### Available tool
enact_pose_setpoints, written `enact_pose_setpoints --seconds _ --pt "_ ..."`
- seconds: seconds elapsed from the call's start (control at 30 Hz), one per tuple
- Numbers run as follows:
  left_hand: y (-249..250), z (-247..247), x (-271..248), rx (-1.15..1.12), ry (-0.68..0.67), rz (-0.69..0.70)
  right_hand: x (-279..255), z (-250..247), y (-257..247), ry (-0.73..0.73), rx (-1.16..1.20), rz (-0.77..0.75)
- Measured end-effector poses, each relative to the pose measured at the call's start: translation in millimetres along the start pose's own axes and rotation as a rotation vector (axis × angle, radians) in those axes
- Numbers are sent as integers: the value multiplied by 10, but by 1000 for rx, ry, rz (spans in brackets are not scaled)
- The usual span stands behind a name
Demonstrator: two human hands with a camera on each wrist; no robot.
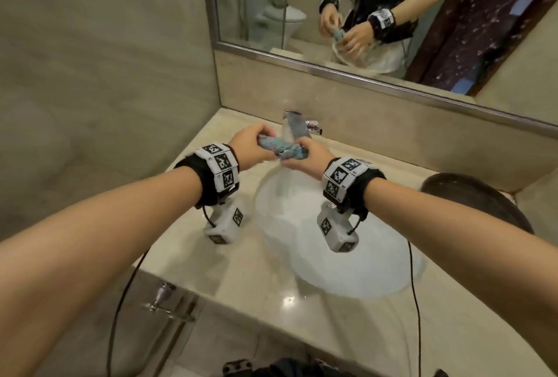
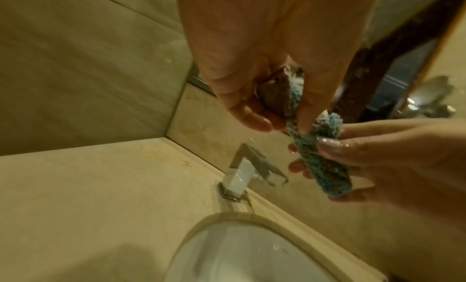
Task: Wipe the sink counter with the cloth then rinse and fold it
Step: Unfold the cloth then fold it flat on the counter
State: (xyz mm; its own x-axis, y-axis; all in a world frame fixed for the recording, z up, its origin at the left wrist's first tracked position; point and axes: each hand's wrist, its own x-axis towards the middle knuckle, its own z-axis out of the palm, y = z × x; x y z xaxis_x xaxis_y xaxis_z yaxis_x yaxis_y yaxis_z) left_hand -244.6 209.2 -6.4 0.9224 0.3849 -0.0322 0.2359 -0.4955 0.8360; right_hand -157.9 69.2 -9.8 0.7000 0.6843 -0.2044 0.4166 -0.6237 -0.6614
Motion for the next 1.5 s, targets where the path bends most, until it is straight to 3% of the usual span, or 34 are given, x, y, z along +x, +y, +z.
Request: enact_pose_setpoints --seconds 0.1,0.2,0.33,0.43,0.57,0.83,0.97,1.07,1.13,1.23,1.37,1.5 --pt "-63 -361 -139 -122 105 -22 42 101 -386 95 38 -152" --pt "-112 -691 -298 -204 219 -37 62 149 -776 88 80 -256" --pt "-175 -1040 -484 -311 386 -72 126 296 -1170 11 17 -247" --pt "-212 -1228 -632 -361 428 -93 169 448 -1387 -16 151 -269" --pt "-390 -1413 -717 -227 460 -213 219 604 -1593 2 451 -211" --pt "-535 -1589 -837 -311 607 -487 388 681 -1817 -175 570 -173" --pt "-599 -1667 -870 -334 611 -578 422 616 -1853 -212 657 -168" --pt "-653 -1639 -844 -285 535 -614 432 621 -1850 -232 673 -206" --pt "-660 -1584 -806 -207 466 -558 419 644 -1840 -290 645 -237" --pt "-576 -1504 -733 -191 461 -353 416 665 -1843 -321 533 -309" --pt "-445 -1394 -661 -290 461 -262 473 585 -1834 -188 521 -337" --pt "-424 -1357 -613 -85 300 -235 539 471 -1750 -20 462 -359"
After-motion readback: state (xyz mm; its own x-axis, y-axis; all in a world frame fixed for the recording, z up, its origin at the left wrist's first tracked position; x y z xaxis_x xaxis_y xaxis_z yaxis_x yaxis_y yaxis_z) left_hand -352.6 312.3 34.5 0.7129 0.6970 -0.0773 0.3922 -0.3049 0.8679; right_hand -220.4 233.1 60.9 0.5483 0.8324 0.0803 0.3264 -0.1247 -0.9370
